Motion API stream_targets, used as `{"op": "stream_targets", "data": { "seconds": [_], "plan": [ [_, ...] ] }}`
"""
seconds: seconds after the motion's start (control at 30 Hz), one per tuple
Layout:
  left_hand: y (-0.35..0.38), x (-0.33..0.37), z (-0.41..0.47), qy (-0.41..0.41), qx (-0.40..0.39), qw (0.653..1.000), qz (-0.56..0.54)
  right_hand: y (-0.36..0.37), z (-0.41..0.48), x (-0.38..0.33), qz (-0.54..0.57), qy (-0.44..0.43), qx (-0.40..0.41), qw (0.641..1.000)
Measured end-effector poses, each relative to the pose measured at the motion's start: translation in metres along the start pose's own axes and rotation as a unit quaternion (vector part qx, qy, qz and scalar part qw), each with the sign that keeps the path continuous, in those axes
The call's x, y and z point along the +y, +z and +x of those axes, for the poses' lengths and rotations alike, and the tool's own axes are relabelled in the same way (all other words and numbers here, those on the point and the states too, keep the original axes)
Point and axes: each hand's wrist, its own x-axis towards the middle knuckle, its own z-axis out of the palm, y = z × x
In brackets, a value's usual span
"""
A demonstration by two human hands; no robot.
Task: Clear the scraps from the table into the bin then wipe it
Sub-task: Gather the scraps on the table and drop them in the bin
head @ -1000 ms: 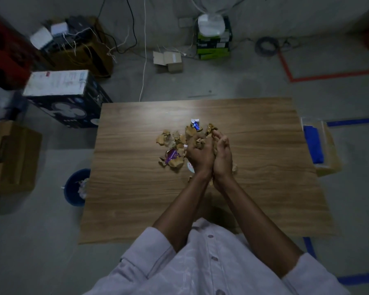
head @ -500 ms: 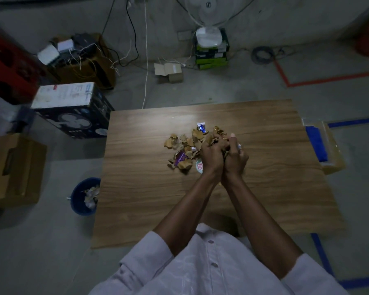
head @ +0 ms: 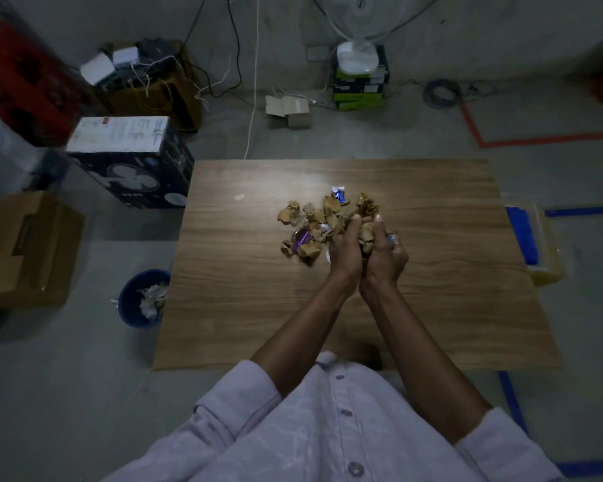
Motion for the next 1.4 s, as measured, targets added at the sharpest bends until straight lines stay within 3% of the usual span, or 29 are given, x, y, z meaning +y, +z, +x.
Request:
{"op": "stream_targets", "data": {
  "seconds": [0.2, 0.43, 0.73, 0.87, 1.17, 1.4],
  "plan": [
    [-0.017, -0.005, -0.007, 0.029, 0.080, 0.996, 0.017, 0.001, -0.017, 0.012, -0.009, 0.049, -0.026, 0.998],
    [-0.089, -0.007, -0.014, 0.156, 0.155, 0.975, -0.017, 0.034, -0.062, 0.051, -0.020, 0.071, -0.128, 0.989],
    [-0.220, 0.007, -0.038, 0.115, 0.298, 0.936, -0.150, 0.110, -0.153, 0.124, -0.090, 0.101, -0.257, 0.957],
    [-0.308, 0.025, -0.032, 0.132, 0.327, 0.925, -0.142, 0.165, -0.203, 0.174, -0.104, 0.117, -0.305, 0.939],
    [-0.536, 0.075, 0.050, 0.087, 0.240, 0.905, -0.340, 0.348, -0.293, 0.310, -0.150, 0.130, -0.329, 0.923],
    [-0.682, -0.010, 0.178, 0.006, 0.279, 0.900, -0.336, 0.432, -0.268, 0.491, -0.213, 0.186, -0.278, 0.918]
  ]
}}
